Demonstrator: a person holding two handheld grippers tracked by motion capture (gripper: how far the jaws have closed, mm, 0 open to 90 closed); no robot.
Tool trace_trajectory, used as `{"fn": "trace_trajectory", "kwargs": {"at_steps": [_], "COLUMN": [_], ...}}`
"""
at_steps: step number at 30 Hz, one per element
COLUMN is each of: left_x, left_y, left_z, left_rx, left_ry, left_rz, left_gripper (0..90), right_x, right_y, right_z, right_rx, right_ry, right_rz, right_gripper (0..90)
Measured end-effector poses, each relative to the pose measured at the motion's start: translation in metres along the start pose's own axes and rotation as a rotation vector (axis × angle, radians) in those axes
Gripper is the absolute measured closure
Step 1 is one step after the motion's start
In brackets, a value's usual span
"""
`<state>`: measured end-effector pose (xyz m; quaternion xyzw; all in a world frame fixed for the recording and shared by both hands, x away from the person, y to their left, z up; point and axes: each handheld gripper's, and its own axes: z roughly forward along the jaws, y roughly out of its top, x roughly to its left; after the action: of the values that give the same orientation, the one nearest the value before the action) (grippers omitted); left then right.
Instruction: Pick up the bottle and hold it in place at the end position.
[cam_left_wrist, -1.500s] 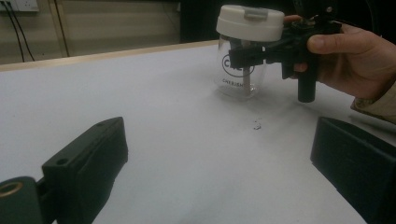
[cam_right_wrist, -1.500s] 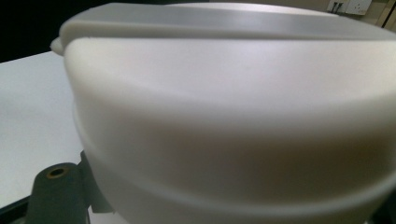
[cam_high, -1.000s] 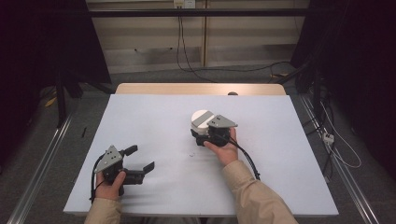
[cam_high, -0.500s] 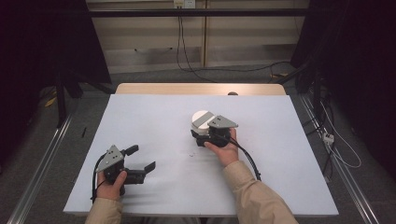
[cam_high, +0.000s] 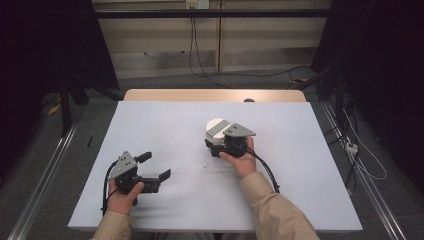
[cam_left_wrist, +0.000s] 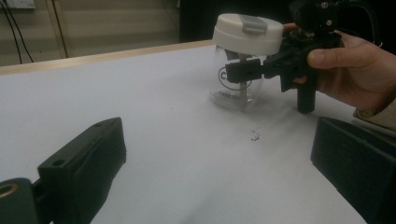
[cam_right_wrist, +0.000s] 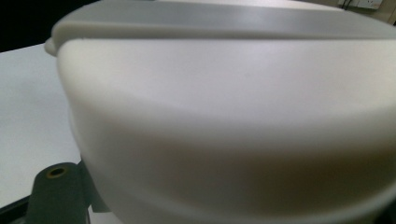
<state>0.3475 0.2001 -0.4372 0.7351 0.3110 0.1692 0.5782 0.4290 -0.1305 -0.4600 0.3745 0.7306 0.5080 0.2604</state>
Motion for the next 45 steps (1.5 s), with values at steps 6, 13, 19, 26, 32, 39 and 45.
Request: {"fn": "trace_trajectory", "kwargs": {"at_steps": [6,13,19,26,32,39,45], "left_x": [-0.001,-0.003,-0.004,-0.006,-0.008,-0.009,-0.010], "left_y": [0.010,0.016,0.024,0.033,0.038,0.045,0.049], "left_z": [0.008,0.016,0.022,0.030,0.037,0.044,0.051], "left_rx": [-0.005,0.027,0.022,0.023,0.027,0.034,0.035], "left_ry": [0.013,0.007,0.031,-0.002,-0.015,-0.033,-0.061], "left_rz": [-0.012,-0.012,-0.012,-0.006,0.000,0.012,0.006], "left_gripper": [2.9,3.3,3.0,3.1,4.4,5.4,5.9], "right_x": [0.000,0.000,0.000,0.000,0.000,0.000,0.000], "right_y": [0.000,0.000,0.000,0.000,0.000,0.001,0.001], "right_z": [0.000,0.001,0.001,0.001,0.001,0.001,0.001], "right_rx": [0.003,0.005,0.008,0.012,0.014,0.015,0.019], "right_ry": [0.002,0.004,0.004,0.004,0.003,0.003,0.004], "right_rz": [0.003,0.005,0.005,0.006,0.006,0.004,0.004], "right_gripper": [18.9,18.9,18.9,18.9,18.9,18.9,18.9]}}
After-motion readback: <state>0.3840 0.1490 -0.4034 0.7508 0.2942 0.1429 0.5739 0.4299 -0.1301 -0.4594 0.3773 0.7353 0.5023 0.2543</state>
